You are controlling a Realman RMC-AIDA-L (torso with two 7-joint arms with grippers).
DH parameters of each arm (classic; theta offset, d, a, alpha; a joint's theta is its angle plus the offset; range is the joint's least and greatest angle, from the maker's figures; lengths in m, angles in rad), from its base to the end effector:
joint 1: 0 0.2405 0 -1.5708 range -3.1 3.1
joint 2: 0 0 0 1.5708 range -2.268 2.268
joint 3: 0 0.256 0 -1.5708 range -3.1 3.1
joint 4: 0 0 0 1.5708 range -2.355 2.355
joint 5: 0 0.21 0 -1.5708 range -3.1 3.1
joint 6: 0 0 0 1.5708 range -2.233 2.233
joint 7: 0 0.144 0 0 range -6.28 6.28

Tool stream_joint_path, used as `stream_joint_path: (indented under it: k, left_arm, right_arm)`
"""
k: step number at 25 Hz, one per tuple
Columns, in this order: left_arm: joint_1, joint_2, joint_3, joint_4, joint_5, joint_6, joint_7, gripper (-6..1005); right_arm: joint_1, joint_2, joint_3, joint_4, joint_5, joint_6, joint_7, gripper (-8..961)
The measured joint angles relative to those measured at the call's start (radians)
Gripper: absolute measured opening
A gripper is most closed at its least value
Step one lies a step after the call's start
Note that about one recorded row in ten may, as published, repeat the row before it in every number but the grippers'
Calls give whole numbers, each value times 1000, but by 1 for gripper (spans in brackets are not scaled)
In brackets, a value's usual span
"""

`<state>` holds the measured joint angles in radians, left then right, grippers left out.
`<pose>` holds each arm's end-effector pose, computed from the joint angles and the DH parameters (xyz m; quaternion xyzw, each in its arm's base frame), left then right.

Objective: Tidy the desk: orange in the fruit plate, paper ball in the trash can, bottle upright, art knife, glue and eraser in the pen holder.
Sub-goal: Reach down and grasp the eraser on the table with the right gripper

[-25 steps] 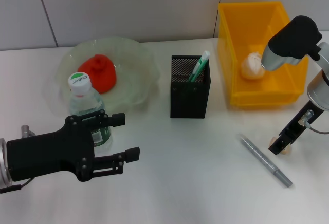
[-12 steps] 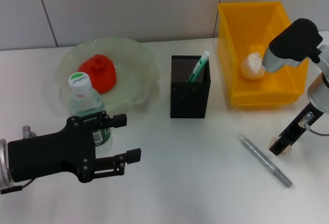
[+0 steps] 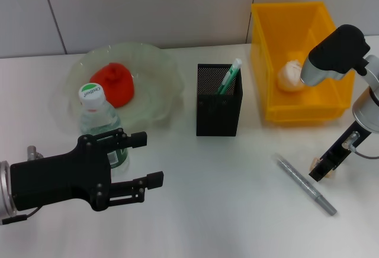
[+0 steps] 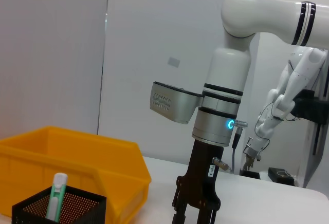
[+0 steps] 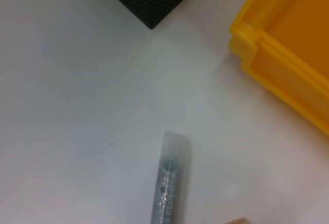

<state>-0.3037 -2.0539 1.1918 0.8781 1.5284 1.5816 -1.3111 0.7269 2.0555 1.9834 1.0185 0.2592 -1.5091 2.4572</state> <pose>-0.2310 0.2881 -0.0026 -0.9422 -0.1046 -0.3057 0.0886 0.2486 0.3799 0.0230 -0.8595 0.3799 -0.2755 0.2027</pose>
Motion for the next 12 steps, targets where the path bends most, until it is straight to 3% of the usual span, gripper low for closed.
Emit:
stream_joint_path:
  k: [12]
  left_arm:
    - [0, -3, 0, -1, 1, 4, 1, 792]
  right_arm:
    - [-1, 2, 0, -3, 0, -2, 3, 543]
